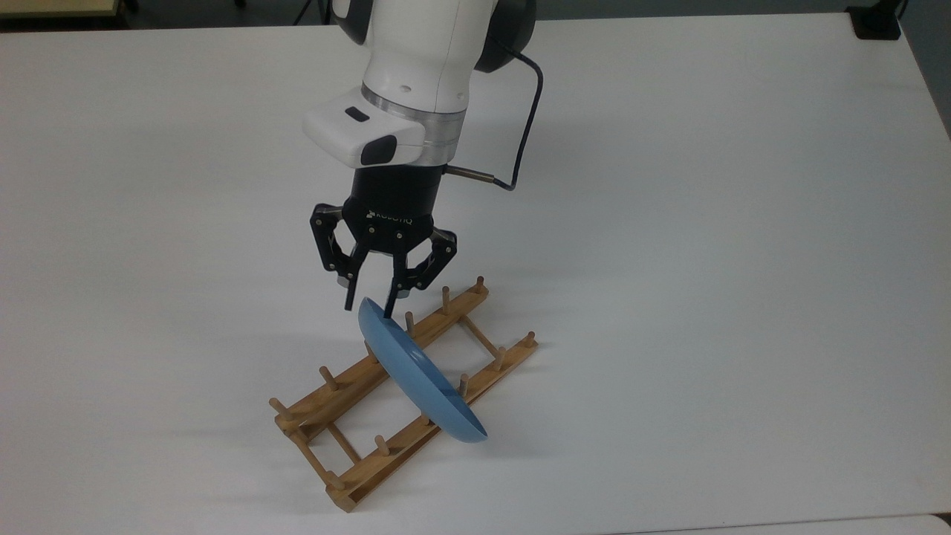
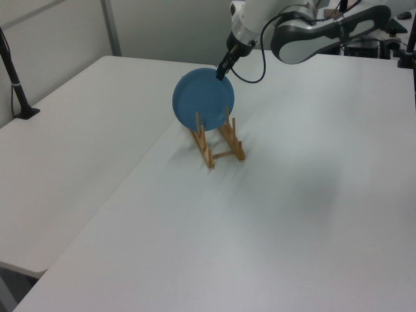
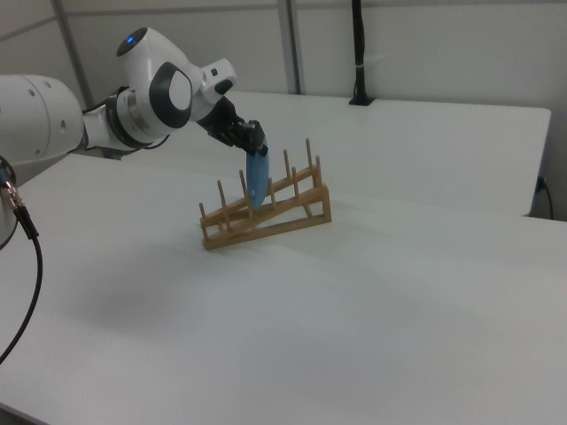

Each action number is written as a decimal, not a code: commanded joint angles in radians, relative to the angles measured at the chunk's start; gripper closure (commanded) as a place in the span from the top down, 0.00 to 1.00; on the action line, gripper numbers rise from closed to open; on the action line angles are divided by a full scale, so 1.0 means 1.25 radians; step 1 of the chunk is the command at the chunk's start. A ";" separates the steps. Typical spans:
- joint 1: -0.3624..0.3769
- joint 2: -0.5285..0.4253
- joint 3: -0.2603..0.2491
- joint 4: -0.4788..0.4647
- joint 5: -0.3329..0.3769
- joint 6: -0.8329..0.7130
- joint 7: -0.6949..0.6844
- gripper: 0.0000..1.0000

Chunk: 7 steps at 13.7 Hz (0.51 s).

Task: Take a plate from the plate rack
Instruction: 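Lower the open gripper onto the rim of the blue plate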

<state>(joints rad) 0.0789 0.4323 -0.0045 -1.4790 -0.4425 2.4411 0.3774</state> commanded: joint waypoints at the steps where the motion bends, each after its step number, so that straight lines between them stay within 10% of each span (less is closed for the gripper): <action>1: 0.004 0.011 -0.006 0.025 -0.026 0.007 0.018 0.23; 7: -0.003 0.012 -0.007 0.021 -0.080 0.007 0.013 0.00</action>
<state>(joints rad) 0.0780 0.4411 -0.0068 -1.4627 -0.5166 2.4411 0.3794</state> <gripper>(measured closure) 0.947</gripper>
